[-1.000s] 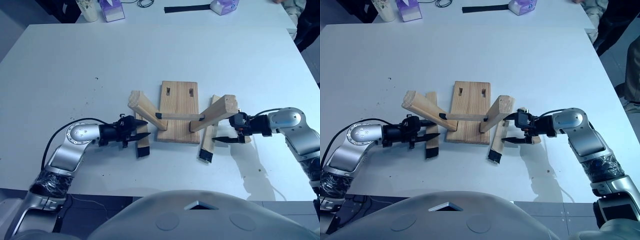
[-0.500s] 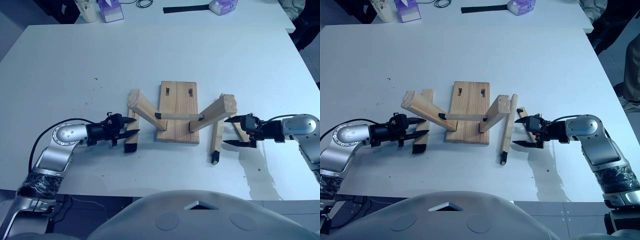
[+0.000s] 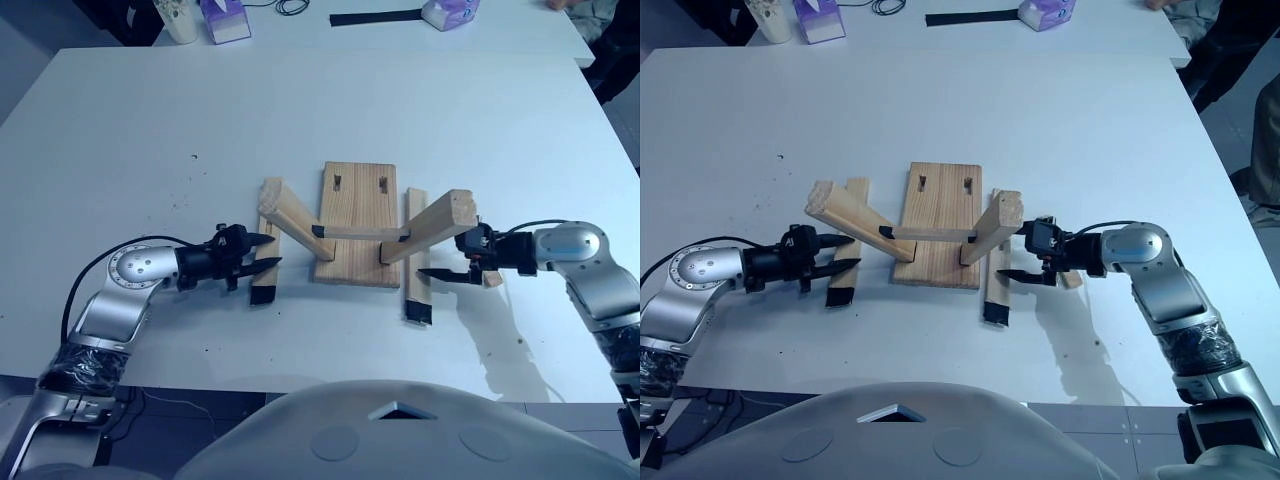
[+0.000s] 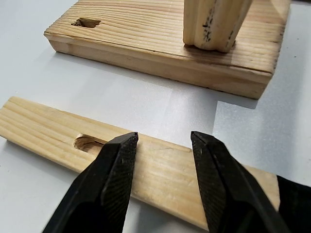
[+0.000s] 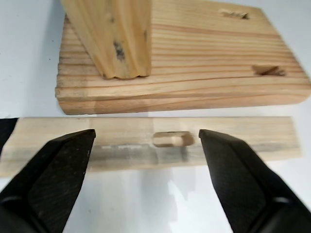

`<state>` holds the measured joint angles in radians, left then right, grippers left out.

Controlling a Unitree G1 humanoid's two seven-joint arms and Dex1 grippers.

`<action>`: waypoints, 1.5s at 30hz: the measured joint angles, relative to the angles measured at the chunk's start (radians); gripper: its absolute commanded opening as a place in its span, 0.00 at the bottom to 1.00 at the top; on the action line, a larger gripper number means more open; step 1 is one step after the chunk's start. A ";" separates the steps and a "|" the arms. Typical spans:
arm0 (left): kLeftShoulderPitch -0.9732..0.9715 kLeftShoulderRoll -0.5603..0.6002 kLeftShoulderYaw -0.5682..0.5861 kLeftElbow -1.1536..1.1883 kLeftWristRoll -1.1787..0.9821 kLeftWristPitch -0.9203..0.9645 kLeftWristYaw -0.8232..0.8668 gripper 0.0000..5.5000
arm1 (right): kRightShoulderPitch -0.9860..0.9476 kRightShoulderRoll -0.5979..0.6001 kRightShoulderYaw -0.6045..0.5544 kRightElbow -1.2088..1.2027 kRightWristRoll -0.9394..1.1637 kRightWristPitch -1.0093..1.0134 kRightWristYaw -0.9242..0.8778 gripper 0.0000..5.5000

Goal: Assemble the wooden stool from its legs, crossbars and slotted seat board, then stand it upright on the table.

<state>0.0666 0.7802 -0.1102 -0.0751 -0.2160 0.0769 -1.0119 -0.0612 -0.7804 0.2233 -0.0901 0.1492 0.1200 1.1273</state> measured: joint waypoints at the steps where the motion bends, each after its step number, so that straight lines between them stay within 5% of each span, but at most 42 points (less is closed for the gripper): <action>1: -0.003 -0.001 0.000 -0.001 0.000 0.004 0.000 0.37 | -0.001 0.004 0.004 0.000 -0.002 -0.001 -0.001 0.72; 21: -0.087 -0.047 -0.013 0.043 0.039 0.027 0.023 0.37 | -0.110 0.115 0.052 0.166 -0.031 -0.069 -0.025 0.72; 35: -0.030 -0.043 0.035 0.022 0.043 0.026 0.044 0.37 | -0.018 -0.045 -0.038 0.173 -0.003 -0.123 0.007 0.72; 45: 0.012 -0.060 0.078 -0.089 0.010 0.086 0.094 0.37 | 0.066 -0.030 -0.111 0.010 0.078 0.023 -0.051 0.72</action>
<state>0.0784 0.7204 -0.0320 -0.1644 -0.2058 0.1632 -0.9175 0.0047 -0.8103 0.1125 -0.0797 0.2273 0.1431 1.0765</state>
